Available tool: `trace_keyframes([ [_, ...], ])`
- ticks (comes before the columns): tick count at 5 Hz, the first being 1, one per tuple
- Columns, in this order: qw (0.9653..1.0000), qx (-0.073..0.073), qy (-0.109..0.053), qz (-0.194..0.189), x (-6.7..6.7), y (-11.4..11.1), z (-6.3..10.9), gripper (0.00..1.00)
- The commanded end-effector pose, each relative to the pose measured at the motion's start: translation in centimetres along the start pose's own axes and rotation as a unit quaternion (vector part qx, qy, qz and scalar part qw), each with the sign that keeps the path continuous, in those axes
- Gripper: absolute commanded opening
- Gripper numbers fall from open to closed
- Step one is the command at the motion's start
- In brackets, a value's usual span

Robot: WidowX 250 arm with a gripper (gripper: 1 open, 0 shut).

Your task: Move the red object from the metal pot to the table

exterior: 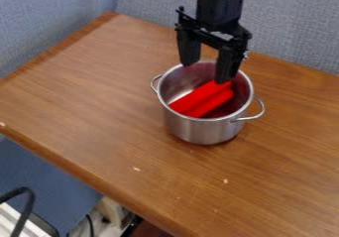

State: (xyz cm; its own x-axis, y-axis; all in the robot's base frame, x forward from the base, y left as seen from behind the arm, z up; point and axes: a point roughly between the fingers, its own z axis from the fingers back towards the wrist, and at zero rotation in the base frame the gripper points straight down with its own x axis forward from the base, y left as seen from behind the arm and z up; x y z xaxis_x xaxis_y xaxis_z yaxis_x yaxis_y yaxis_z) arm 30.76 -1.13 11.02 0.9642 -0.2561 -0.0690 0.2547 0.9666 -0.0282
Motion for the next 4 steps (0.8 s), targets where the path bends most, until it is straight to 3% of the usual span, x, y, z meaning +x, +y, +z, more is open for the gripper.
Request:
trace_keyframes([
  [1,0.9997,0.004,-0.023,0.003,1.0,0.4,0.9,1.0],
  [2,0.9997,0.006,-0.023,0.007,1.6,0.8,0.4,1.0],
  [4,0.999,-0.002,-0.018,0.041,1.0,1.4,-1.6,1.0],
])
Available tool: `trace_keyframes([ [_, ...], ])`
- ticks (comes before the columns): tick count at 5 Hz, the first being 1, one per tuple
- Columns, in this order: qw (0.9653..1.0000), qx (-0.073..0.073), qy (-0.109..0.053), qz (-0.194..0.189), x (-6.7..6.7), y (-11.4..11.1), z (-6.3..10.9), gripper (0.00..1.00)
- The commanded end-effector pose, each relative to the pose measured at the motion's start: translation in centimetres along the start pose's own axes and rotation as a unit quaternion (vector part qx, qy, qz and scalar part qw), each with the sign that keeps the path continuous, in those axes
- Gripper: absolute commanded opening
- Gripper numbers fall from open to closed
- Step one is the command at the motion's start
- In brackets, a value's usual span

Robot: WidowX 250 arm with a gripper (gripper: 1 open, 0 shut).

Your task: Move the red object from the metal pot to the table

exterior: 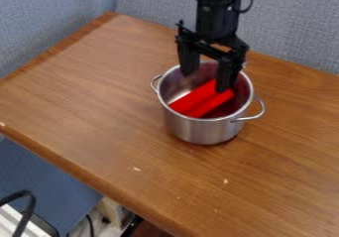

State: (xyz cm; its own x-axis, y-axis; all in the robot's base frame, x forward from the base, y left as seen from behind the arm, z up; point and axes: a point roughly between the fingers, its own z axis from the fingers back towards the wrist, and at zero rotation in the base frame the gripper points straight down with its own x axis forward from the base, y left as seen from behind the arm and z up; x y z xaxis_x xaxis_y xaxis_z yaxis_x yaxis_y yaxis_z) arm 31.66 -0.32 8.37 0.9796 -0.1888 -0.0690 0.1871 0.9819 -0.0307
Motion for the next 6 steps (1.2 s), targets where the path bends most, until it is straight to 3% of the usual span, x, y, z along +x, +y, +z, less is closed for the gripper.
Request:
trace_keyframes([
  [1,0.9994,0.002,-0.017,0.032,-0.1,0.2,-0.6,1.0],
  [4,0.9944,0.001,-0.018,0.104,-0.7,0.6,-3.4,1.0],
  [5,0.9922,0.0,-0.019,0.123,-1.2,1.3,-3.8,0.0],
  [6,0.9892,-0.003,-0.019,0.146,-1.2,1.3,-5.0,1.0],
])
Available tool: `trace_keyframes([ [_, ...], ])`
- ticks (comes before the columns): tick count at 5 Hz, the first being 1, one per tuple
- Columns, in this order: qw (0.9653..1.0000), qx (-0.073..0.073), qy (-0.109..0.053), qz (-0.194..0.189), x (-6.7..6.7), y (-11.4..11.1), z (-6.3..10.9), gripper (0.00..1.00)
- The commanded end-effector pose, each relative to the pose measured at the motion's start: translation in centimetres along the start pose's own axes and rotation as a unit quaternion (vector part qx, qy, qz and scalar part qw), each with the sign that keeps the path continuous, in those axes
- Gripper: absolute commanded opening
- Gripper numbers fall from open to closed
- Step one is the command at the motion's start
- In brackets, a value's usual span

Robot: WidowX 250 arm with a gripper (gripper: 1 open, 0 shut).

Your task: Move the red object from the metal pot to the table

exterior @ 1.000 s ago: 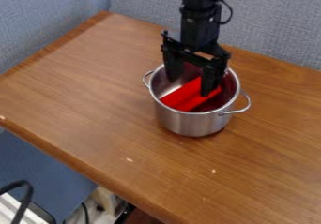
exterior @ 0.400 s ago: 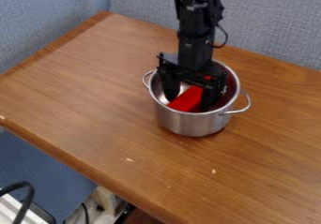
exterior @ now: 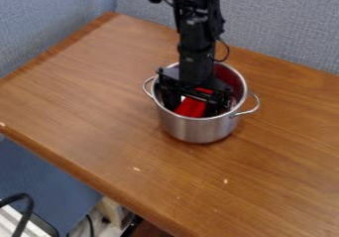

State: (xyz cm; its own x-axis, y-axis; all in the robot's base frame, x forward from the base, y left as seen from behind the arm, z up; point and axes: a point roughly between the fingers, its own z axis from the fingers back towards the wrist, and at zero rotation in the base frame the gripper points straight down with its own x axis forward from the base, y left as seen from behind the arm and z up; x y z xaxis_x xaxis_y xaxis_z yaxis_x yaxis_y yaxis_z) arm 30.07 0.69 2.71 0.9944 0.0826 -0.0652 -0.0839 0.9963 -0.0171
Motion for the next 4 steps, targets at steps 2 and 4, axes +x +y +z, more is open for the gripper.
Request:
trace_keyframes([
  [2,0.9998,-0.012,-0.015,-0.002,0.9,0.7,1.2,1.0],
  [4,0.9978,-0.017,-0.014,-0.062,1.9,1.5,2.2,1.0],
])
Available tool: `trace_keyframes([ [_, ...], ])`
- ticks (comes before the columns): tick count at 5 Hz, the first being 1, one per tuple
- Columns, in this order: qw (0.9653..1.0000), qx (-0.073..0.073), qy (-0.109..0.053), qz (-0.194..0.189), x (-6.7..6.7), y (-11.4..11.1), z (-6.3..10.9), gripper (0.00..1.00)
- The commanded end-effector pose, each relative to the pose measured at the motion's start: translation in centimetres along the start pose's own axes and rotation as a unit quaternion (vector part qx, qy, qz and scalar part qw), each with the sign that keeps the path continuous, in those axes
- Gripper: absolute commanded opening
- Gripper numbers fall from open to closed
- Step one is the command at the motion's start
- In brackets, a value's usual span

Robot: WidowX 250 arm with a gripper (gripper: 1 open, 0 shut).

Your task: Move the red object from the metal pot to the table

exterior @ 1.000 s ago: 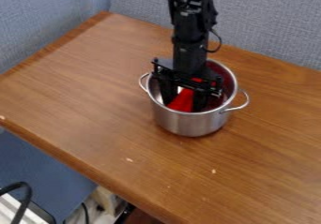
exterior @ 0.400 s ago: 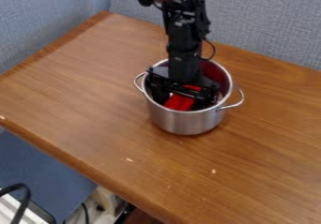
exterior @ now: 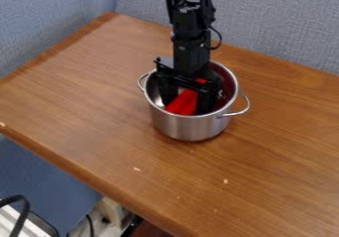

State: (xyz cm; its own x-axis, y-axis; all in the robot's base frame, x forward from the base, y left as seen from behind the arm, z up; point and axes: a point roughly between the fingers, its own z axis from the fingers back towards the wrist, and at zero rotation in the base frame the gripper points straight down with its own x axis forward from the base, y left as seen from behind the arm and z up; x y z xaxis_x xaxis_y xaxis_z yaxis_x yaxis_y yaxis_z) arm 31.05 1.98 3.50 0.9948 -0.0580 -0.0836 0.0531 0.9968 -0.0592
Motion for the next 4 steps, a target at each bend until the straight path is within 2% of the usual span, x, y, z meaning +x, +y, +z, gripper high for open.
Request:
trace_keyframes([
  [1,0.9995,-0.002,-0.029,0.008,0.6,0.2,2.0,0.0],
  [2,0.9992,-0.007,-0.037,0.008,0.4,-0.1,3.1,0.0],
  [3,0.9988,-0.01,-0.044,-0.019,1.7,-0.2,4.4,0.0],
  [4,0.9961,-0.007,-0.076,-0.045,3.3,-0.3,7.8,0.0],
])
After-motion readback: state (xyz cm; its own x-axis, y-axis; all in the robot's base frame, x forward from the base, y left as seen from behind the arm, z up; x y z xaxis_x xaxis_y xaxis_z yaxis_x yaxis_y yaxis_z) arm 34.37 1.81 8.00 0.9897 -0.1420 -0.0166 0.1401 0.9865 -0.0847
